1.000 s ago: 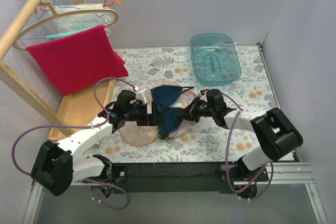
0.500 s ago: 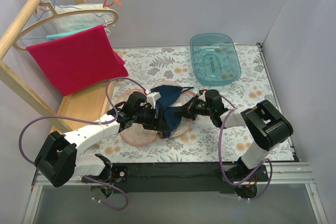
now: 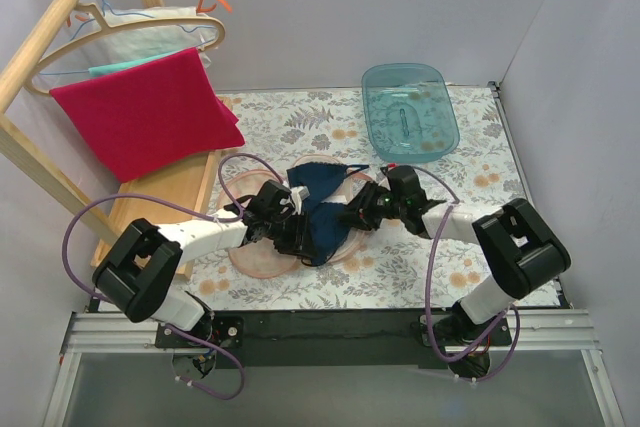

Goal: Place the bra in the laundry bag and zip it closed
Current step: Adjust the bra in the laundry bag.

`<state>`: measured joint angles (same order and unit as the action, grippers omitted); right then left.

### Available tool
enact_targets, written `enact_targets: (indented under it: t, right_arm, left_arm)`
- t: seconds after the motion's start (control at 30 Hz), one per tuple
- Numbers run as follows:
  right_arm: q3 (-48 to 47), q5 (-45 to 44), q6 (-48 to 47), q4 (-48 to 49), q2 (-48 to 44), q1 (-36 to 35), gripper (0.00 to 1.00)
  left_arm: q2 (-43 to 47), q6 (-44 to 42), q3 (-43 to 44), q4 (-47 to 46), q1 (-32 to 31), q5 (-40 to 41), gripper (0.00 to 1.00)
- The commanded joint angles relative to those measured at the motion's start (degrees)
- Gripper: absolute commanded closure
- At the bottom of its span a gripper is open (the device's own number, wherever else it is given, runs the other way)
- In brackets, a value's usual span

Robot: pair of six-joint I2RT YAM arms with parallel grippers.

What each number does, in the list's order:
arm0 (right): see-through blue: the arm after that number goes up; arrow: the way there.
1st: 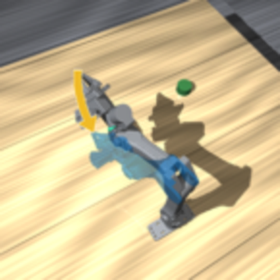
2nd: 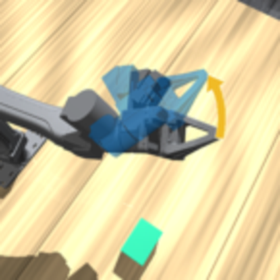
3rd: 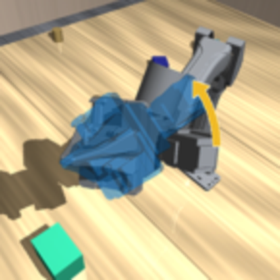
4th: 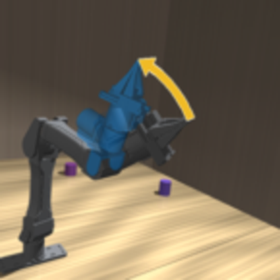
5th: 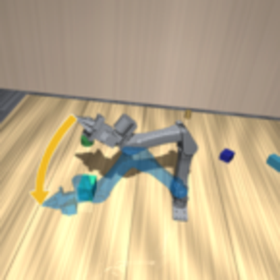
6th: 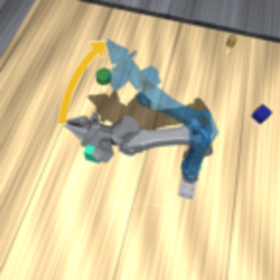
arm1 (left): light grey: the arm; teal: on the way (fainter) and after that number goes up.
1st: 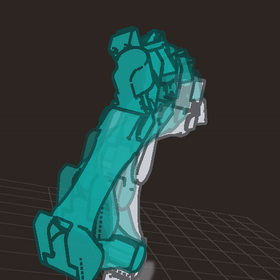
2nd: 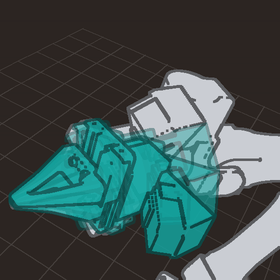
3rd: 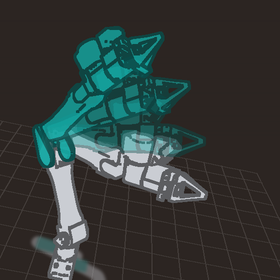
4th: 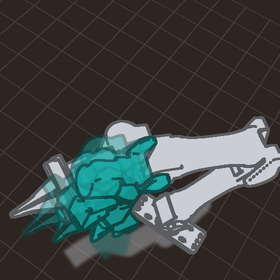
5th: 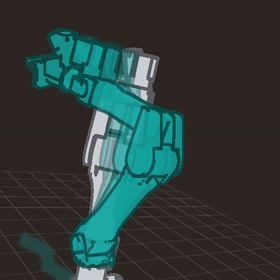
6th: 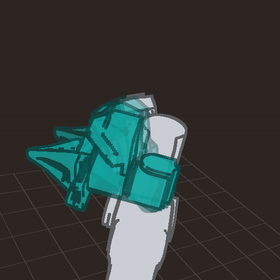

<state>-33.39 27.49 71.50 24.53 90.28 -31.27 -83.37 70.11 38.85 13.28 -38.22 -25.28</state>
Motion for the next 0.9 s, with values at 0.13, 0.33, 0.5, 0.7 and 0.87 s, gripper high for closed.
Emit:
enact_targets:
  t: [0.13,0.33,0.5,0.7,0.87]
  right_arm:
    - [-13.37,-12.8,-30.71,-35.16,-9.76,-0.99,0.53]
    - [-11.97,-11.85,-37.92,-43.33,-17.33,-0.99,0.49]
    - [-11.35,-10.17,-39.95,-46.77,-19.87,-2.04,0.5]
    - [-15.39,-6.65,-39.69,-49.22,-17.78,-2.66,0.45]
    - [-14.0,-6.57,-38.02,-50.38,-17.15,-3.8,0.53]
  left_arm:
    - [-0.65,0.47,0.61,-0.71,-0.19,1.55,0.7]
    - [-0.3,0.12,2.37,0.87,-0.19,2.07,0.69]
    - [1.19,0.47,3.42,1.57,-0.28,3.04,0.69]
    - [3.83,0.29,7.11,5.52,-0.19,4.97,0.67]
    - [7.69,0.38,7.82,7.29,-0.19,6.29,0.65]
